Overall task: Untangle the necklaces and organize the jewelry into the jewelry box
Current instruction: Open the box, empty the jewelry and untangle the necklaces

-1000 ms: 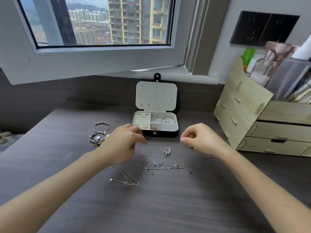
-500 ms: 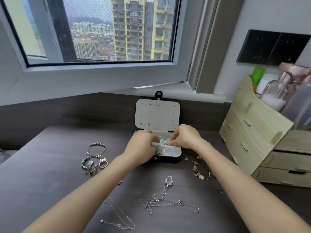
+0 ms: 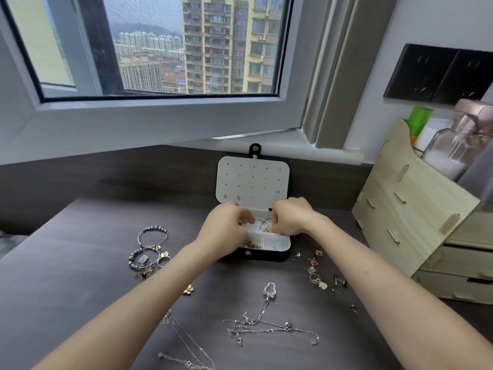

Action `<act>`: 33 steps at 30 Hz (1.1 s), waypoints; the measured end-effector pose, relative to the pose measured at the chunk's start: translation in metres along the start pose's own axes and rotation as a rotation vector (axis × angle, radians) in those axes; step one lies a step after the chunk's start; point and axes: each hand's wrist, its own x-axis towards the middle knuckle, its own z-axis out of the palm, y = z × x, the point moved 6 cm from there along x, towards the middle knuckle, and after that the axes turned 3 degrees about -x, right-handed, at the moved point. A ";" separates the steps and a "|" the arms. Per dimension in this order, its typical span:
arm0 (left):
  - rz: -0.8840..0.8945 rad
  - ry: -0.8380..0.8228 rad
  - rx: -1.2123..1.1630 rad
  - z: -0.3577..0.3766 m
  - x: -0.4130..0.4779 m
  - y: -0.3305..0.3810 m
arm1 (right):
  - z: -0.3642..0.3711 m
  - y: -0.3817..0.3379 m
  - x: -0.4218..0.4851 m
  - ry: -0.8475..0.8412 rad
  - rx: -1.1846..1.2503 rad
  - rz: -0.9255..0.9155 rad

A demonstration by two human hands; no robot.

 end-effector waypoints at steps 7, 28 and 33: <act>-0.108 -0.009 -0.268 0.002 0.003 -0.003 | -0.008 0.014 -0.020 0.101 0.294 0.073; -0.004 -0.536 -0.984 0.019 -0.034 0.079 | -0.075 0.040 -0.125 0.310 1.090 -0.138; 0.039 -0.640 -0.913 0.033 -0.066 0.096 | -0.045 0.051 -0.175 0.245 1.084 -0.129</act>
